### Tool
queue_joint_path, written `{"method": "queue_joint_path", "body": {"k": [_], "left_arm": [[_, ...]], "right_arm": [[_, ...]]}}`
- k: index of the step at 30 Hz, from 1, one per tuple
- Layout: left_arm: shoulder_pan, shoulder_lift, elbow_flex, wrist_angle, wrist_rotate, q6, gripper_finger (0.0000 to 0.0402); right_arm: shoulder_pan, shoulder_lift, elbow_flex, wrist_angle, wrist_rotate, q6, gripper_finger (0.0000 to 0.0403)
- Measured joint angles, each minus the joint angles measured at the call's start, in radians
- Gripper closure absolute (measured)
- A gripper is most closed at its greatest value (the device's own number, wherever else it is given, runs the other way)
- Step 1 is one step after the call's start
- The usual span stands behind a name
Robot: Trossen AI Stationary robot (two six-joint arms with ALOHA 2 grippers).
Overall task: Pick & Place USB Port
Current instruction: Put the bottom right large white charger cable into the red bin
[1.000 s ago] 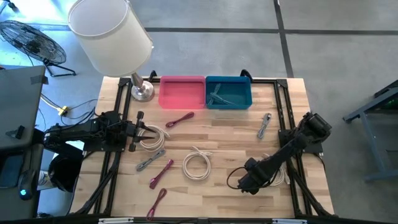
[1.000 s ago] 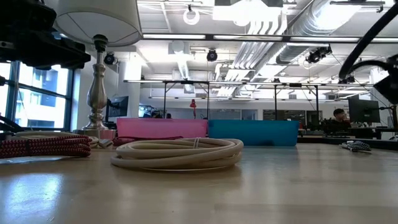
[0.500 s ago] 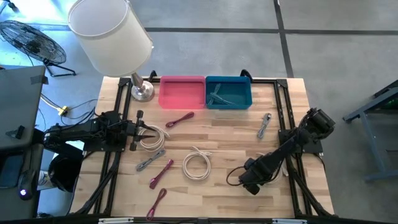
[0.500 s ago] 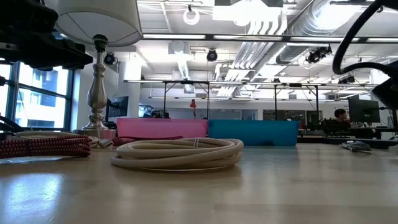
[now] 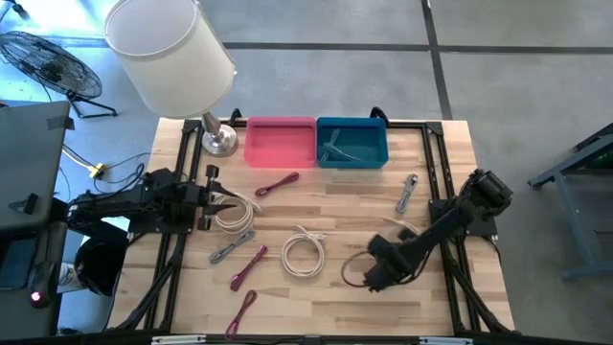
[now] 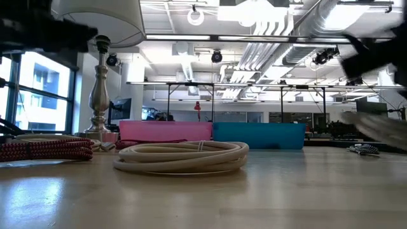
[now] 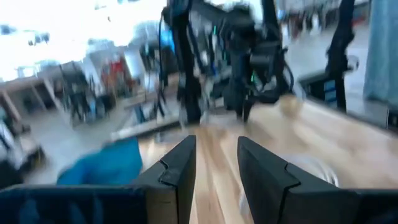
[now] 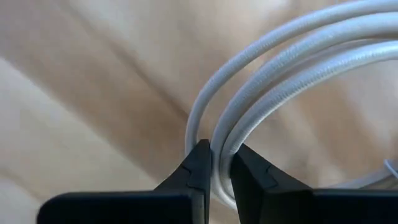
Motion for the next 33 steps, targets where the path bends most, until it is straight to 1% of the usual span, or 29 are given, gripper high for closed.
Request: {"method": "queue_joint_path", "body": {"k": [4, 8, 12, 15, 18, 20, 22, 25, 28, 30, 33], "left_arm": [[0.0, 0.011, 0.002, 0.106, 0.016, -0.004, 0.0286], [0.0, 0.059, 0.003, 0.189, 0.014, -0.012, 0.0286], [0.0, 0.156, 0.003, 0.293, -0.005, -0.063, 0.0286], [0.0, 0.257, 0.003, 0.379, 0.018, -0.077, 0.0286], [0.0, 0.373, 0.003, 0.488, 0.06, -0.034, 0.0286], [0.0, 0.456, 0.014, 0.553, 0.073, 0.002, 0.0286], [0.0, 0.535, 0.047, 0.585, 0.088, 0.05, 0.0286], [0.0, 0.644, 0.129, 0.573, 0.113, 0.114, 0.0286], [0.0, 0.749, 0.239, 0.44, 0.117, 0.214, 0.0286], [0.0, 0.818, 0.312, 0.345, 0.083, 0.295, 0.0286], [0.0, 0.911, 0.414, 0.266, 0.065, 0.37, 0.0286]], "right_arm": [[-0.012, -0.009, 0.124, -0.048, 0.099, -0.07, 0.0372], [-0.035, -0.011, 0.258, -0.059, 0.284, -0.204, 0.0372], [-0.047, -0.011, 0.371, -0.056, 0.403, -0.361, 0.0372], [-0.057, -0.011, 0.419, -0.055, 0.486, -0.471, 0.0372], [-0.072, -0.012, 0.439, -0.046, 0.533, -0.556, 0.0372], [-0.081, -0.012, 0.439, -0.042, 0.538, -0.601, 0.0372], [-0.092, -0.012, 0.439, -0.039, 0.536, -0.64, 0.0372], [-0.112, -0.012, 0.439, -0.032, 0.538, -0.717, 0.0372], [-0.133, -0.012, 0.439, -0.018, 0.538, -0.794, 0.0372], [-0.146, -0.012, 0.439, -0.007, 0.537, -0.837, 0.0372], [-0.157, -0.013, 0.439, 0.007, 0.537, -0.9, 0.0372]]}}
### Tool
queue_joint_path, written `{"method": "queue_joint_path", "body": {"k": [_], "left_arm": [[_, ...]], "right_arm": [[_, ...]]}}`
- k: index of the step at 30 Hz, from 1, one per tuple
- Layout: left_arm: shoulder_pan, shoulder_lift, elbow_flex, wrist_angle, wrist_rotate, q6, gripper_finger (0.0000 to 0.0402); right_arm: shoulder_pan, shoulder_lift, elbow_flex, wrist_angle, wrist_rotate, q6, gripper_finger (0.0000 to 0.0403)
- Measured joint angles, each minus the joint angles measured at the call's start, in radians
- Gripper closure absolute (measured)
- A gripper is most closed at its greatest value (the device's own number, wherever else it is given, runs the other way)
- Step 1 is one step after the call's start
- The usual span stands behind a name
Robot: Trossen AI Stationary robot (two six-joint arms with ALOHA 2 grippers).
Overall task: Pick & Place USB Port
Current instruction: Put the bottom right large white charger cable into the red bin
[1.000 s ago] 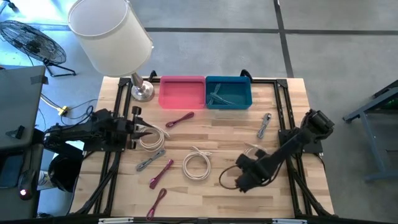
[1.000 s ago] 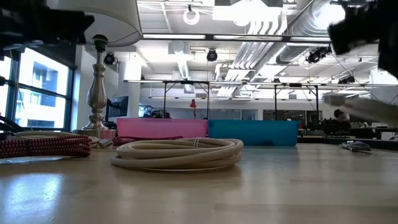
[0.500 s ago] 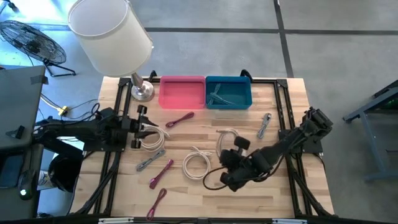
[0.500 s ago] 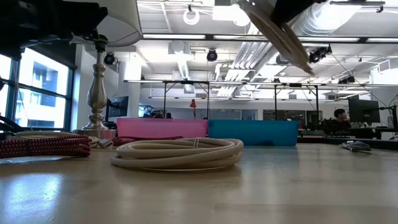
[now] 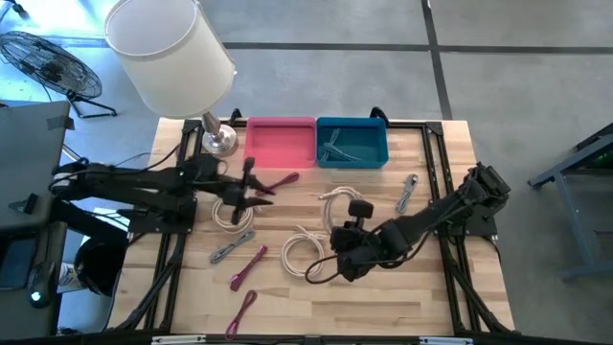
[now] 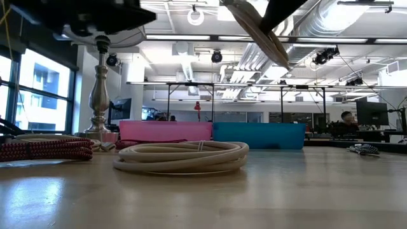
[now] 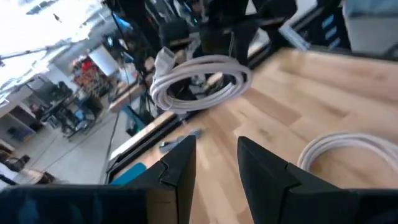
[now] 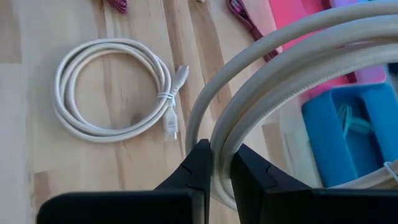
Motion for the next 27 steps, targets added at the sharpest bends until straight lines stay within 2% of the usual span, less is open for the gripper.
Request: {"method": "queue_joint_path", "body": {"k": [6, 9, 13, 16, 21, 27], "left_arm": [[-0.001, 0.124, 0.139, -0.071, 0.065, 0.114, 0.0286], [0.0, 0.146, 0.173, -0.07, 0.001, 0.146, 0.0286], [0.0, 0.147, 0.19, -0.059, -0.023, 0.163, 0.0286], [0.0, 0.147, 0.202, -0.053, -0.02, 0.149, 0.0286], [0.0, 0.146, 0.212, -0.011, 0.041, 0.089, 0.0286], [0.0, 0.144, 0.212, -0.005, -0.035, -0.003, 0.0273]], "right_arm": [[-0.002, 0.0, 0.0, 0.022, -0.007, -0.083, 0.0372], [0.0, -0.001, 0.0, 0.023, -0.009, -0.097, 0.0372], [0.001, -0.002, 0.0, 0.027, -0.015, -0.1, 0.0372], [0.007, -0.002, 0.0, 0.029, -0.019, -0.103, 0.0372], [0.023, -0.002, 0.0, 0.042, -0.019, -0.109, 0.0372], [0.053, -0.002, 0.001, 0.081, -0.011, -0.122, 0.0372]]}}
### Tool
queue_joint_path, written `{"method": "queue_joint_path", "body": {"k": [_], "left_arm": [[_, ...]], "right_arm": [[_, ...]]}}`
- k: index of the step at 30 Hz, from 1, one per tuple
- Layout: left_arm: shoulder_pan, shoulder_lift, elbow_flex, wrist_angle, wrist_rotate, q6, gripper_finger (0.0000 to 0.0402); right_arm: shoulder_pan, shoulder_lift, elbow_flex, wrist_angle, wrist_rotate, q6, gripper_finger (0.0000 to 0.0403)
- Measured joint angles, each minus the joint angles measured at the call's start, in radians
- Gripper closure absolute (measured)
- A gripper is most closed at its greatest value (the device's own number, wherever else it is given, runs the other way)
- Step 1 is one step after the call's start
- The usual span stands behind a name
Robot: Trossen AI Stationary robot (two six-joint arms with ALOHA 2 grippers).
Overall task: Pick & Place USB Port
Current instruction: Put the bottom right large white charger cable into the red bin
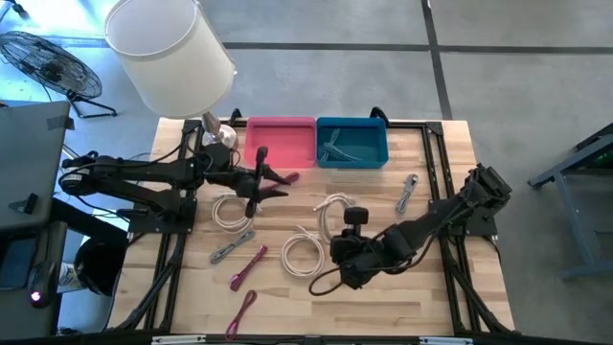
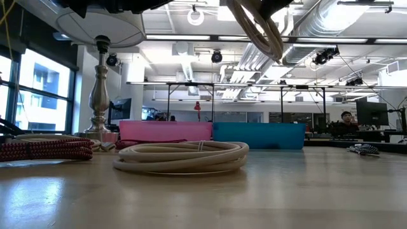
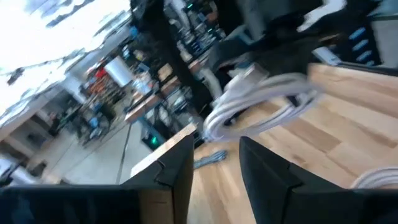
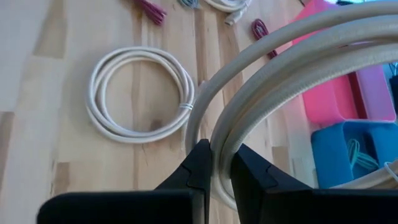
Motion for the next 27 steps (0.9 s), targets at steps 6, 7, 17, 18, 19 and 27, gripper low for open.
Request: {"method": "queue_joint_path", "body": {"k": [6, 7, 17, 18, 19, 27], "left_arm": [[0.0, 0.0, 0.0, -0.001, -0.047, -0.072, 0.0207], [0.0, 0.0, 0.0, -0.001, -0.035, -0.074, 0.0194], [0.0, 0.002, 0.0, 0.064, 0.126, -0.313, 0.0142], [0.0, 0.005, 0.0, 0.068, 0.136, -0.352, 0.0142], [0.0, 0.009, 0.0, 0.069, 0.14, -0.394, 0.0142], [0.0, 0.048, 0.0, 0.067, 0.235, -0.445, 0.0142]], "right_arm": [[0.029, 0.0, 0.0, 0.016, 0.004, -0.002, 0.0372], [0.032, 0.0, 0.0, 0.018, 0.01, -0.002, 0.0372], [0.021, 0.0, 0.0, 0.128, 0.051, -0.165, 0.0372], [0.016, 0.0, 0.0, 0.146, 0.057, -0.195, 0.0372], [0.012, 0.0, 0.0, 0.164, 0.062, -0.231, 0.0372], [-0.011, 0.0, 0.001, 0.304, -0.075, -0.461, 0.0372]]}}
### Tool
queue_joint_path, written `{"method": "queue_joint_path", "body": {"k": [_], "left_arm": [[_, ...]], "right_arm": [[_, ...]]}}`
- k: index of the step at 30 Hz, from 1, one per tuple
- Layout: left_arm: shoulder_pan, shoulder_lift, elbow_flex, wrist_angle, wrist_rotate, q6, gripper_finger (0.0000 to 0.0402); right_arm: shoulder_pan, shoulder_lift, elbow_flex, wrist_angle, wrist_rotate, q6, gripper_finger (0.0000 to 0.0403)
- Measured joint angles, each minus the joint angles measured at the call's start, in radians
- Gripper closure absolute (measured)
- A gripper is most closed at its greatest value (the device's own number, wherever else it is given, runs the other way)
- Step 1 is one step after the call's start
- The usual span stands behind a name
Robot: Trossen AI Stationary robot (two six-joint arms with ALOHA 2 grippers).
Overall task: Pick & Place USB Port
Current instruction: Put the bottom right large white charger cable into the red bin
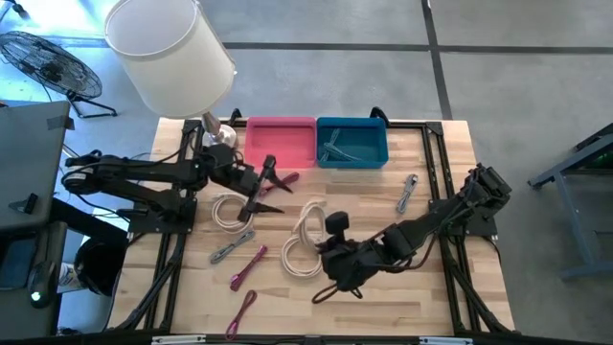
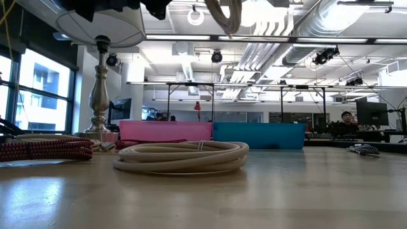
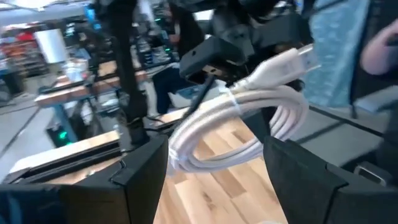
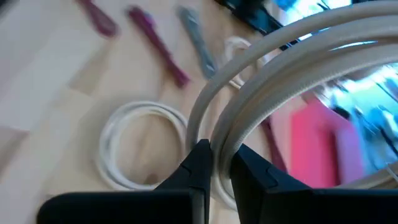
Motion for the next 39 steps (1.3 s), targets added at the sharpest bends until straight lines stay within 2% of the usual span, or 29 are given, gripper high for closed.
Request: {"method": "queue_joint_path", "body": {"k": [13, 20, 39], "left_arm": [[0.0, 0.006, 0.0, -0.089, 0.163, 0.209, 0.0142], [0.0, 0.006, 0.0, -0.127, 0.171, 0.258, 0.0142], [0.0, 0.006, -0.001, -0.156, 0.163, 0.309, 0.0142]], "right_arm": [[-0.05, -0.005, 0.0, 0.123, -0.352, -0.142, 0.0372], [-0.108, -0.005, 0.0, 0.164, -0.492, -0.174, 0.0372], [-0.254, -0.005, 0.0, 0.22, -0.628, -0.25, 0.0372]]}}
